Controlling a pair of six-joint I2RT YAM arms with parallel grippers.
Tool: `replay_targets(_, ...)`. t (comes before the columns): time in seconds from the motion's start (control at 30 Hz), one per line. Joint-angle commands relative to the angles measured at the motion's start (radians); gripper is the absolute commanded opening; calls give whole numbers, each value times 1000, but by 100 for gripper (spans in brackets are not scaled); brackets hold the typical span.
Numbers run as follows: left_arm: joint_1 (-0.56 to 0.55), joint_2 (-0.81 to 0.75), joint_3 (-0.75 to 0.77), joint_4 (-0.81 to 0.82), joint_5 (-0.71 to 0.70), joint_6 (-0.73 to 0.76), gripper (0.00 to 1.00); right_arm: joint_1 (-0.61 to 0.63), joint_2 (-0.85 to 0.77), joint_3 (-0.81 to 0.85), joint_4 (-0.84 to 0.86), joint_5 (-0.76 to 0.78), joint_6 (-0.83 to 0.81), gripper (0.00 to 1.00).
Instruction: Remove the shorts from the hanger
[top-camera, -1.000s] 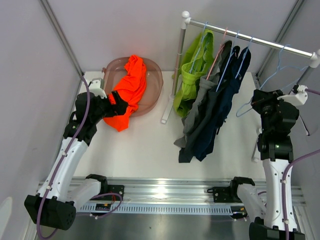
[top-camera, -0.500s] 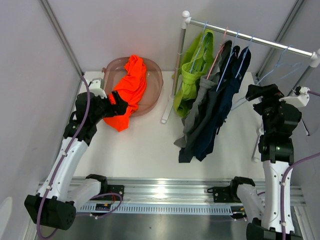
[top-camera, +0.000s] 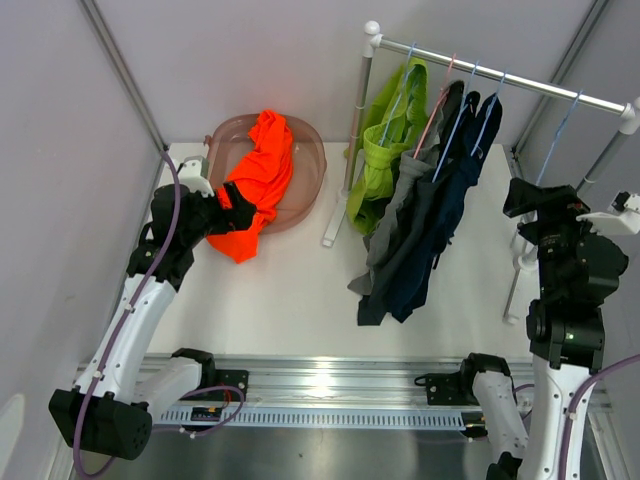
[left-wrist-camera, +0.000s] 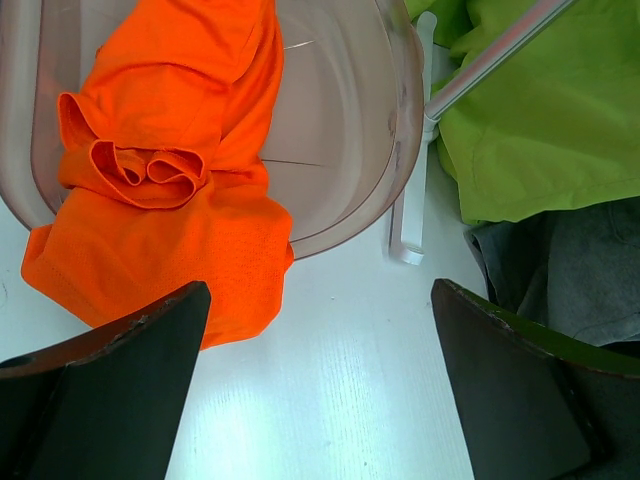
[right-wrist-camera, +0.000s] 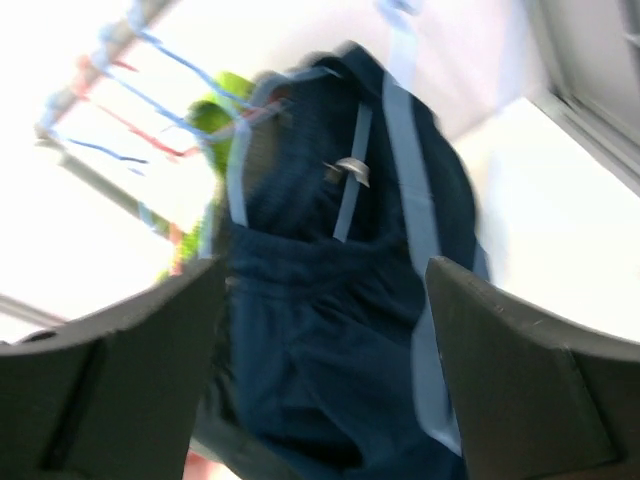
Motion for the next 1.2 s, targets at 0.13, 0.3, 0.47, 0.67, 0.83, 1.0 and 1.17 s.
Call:
replay_targets(0.13, 4, -22, 1, 22, -6, 18, 99, 14, 199, 145, 151, -196, 22, 78)
replay_targets(0.3, 4, -28, -2, 23, -6, 15, 99, 60, 329, 203, 217, -162, 5, 70)
replay_targets(0.47, 4, -25, -2, 23, 2, 12, 99, 115, 451, 240, 240, -119, -18, 65)
replay_targets(0.67, 4, -30, -1, 25, 2, 13, 99, 148, 507, 219, 280, -63, -26, 62)
replay_targets(0.83, 4, -28, -1, 25, 8, 13, 99, 203, 520, 191, 304, -32, -41, 37)
replay_targets(1.0, 4, -23, 1, 25, 16, 13, 99, 235, 514, 182, 306, 28, -64, 19)
replay_targets(1.17, 4, -26, -2, 34, 39, 18, 99, 235, 497, 179, 297, 45, -81, 0)
